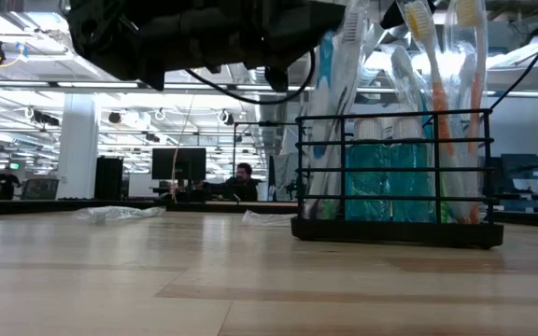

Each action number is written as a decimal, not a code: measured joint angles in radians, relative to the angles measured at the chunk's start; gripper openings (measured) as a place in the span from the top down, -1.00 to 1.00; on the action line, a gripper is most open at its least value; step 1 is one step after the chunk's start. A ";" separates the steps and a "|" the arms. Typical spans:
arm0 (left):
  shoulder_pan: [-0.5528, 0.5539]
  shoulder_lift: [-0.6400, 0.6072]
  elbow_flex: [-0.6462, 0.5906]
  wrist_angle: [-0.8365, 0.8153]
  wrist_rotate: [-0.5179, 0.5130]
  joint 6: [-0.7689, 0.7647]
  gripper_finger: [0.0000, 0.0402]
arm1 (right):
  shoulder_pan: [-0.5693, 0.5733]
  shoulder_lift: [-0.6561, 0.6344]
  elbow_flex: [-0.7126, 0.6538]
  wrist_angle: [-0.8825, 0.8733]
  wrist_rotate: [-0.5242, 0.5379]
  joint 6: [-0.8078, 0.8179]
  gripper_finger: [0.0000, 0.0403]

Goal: Pick & Place toothbrushing station
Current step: Put the blue toothbrush into the mesh organizer

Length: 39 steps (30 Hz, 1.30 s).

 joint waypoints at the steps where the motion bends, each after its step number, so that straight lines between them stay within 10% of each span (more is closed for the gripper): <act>1: 0.000 0.003 0.000 0.000 0.000 0.000 0.96 | 0.000 0.000 0.000 -0.002 0.000 0.006 0.66; 39: 0.003 0.184 -0.116 0.323 -0.055 -0.012 0.93 | 0.000 0.000 -0.004 -0.014 0.000 0.016 0.66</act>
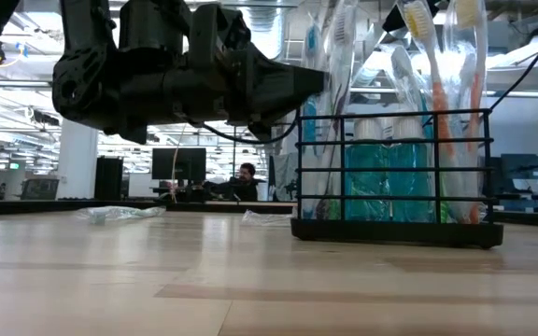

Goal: Pick & Place toothbrushing station
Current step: Put the blue toothbrush into the mesh organizer

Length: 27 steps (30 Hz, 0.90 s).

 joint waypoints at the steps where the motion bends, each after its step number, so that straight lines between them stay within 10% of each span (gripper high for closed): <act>1: 0.000 -0.002 0.000 0.000 -0.001 0.000 0.91 | 0.000 0.000 -0.004 0.003 0.000 0.000 0.66; 27: 0.003 -0.008 0.001 -0.008 -0.002 -0.010 0.33 | 0.000 0.009 -0.010 0.003 0.000 -0.010 0.66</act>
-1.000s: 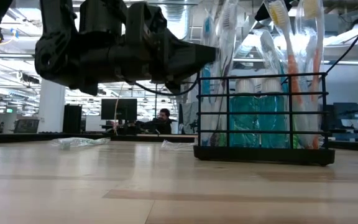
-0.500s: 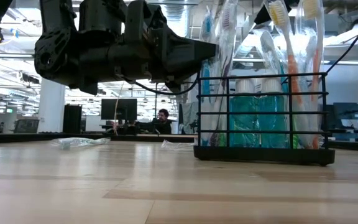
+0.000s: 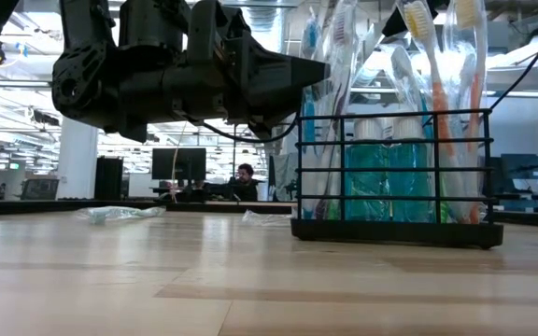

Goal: Pick & Place toothbrushing station
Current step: Put the blue toothbrush into the mesh organizer, then put the green toothbrush into the mesh organizer

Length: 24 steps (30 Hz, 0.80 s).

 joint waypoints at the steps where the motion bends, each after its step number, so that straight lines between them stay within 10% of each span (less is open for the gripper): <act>1: 0.000 0.000 0.000 0.000 0.000 0.000 0.31 | 0.000 0.000 0.000 0.000 0.000 0.000 0.66; 24: 0.004 -0.463 -0.160 -0.342 -0.016 0.058 0.29 | 0.000 0.000 0.001 0.007 0.000 0.000 0.66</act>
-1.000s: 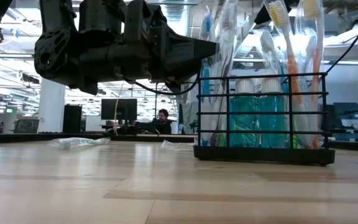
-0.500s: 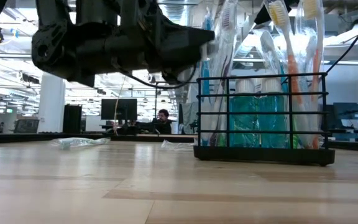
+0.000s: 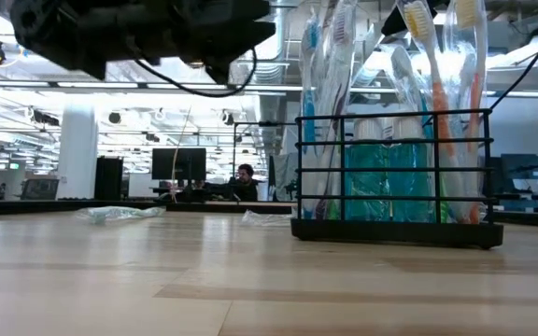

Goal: Pick & Place toothbrushing station
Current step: Put the green toothbrush into the mesh organizer

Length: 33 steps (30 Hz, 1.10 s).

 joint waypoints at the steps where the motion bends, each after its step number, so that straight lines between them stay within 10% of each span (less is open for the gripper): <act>1: 0.001 -0.033 -0.004 -0.047 -0.021 -0.009 0.29 | 0.000 0.000 0.000 0.000 0.000 0.000 0.66; 19: 0.202 -0.423 -0.009 -1.079 -0.240 -0.501 0.29 | 0.000 0.000 0.000 0.000 0.000 0.002 0.66; 33: 0.245 -0.425 -0.009 -1.385 -0.233 -0.687 0.29 | 0.000 0.000 0.000 0.000 0.000 0.002 0.66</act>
